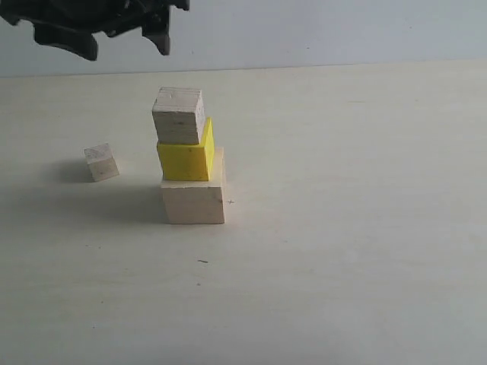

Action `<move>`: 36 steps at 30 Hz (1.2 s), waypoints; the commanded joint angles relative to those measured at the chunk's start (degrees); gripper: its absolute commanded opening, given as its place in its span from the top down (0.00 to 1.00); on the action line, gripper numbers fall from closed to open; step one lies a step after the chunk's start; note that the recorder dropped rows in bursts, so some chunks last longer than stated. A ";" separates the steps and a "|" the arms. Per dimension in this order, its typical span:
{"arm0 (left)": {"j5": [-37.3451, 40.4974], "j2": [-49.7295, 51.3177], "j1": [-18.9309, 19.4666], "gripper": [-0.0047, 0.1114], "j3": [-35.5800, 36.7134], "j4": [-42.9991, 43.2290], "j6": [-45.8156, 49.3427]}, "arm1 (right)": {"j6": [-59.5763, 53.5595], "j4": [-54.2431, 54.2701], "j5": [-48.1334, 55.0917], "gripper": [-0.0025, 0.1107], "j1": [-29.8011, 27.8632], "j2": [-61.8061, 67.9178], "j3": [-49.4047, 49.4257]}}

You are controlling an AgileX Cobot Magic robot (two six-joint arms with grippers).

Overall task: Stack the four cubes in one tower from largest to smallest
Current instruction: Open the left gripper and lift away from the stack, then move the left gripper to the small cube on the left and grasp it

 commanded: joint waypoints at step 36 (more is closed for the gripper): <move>-28.93 16.39 20.70 0.30 20.45 -18.25 5.78 | -0.43 -0.32 -0.34 0.98 -0.40 -0.38 0.24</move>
